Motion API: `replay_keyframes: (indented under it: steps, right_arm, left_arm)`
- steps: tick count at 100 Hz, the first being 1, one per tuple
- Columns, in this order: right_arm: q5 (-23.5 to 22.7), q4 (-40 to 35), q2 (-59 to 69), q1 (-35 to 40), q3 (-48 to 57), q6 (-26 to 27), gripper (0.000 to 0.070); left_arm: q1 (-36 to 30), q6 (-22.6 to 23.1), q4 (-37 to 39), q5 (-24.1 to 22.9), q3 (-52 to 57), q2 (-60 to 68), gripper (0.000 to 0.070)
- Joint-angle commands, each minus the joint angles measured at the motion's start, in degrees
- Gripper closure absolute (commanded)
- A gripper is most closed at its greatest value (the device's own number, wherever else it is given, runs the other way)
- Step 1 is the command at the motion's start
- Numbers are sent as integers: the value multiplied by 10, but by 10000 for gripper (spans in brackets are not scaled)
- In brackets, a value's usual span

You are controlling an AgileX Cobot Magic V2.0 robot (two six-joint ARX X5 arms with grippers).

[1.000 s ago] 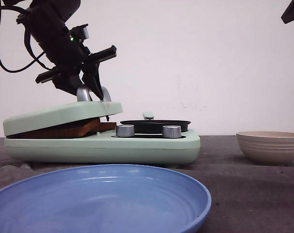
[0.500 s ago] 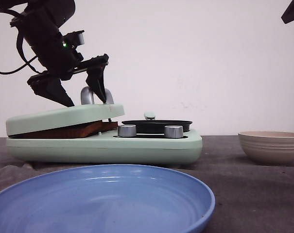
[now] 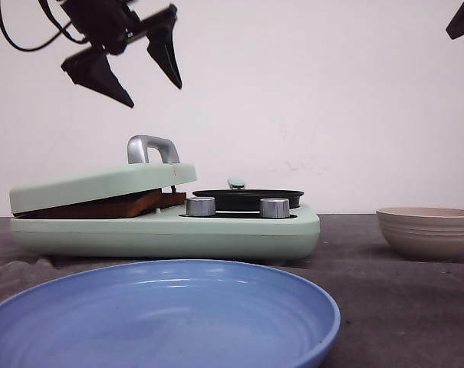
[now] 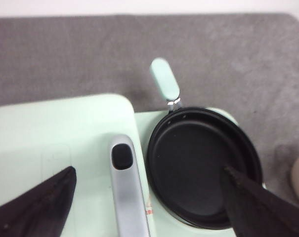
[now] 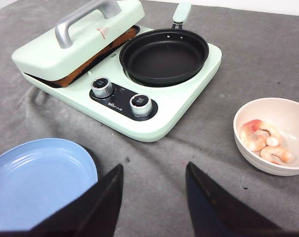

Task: Make breakfast with bread and shrimp
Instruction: 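Lift the left gripper up and away from the closed press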

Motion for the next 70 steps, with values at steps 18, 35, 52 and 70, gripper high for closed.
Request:
replay_keyframes:
  steps: [18, 35, 52, 70]
  right_arm:
    - [16, 6, 2, 3, 2, -5, 463]
    - [16, 6, 2, 3, 2, -4, 463]
    - [19, 18, 2, 3, 2, -4, 463]
    - [34, 23, 2, 3, 2, -4, 463]
  left_arm:
    - [17, 11, -19, 18, 14, -81, 185]
    - [37, 24, -33, 49, 11, -158, 211]
    - [53, 33, -33, 61, -28, -247, 269]
    - [64, 18, 4, 59, -170, -365, 269]
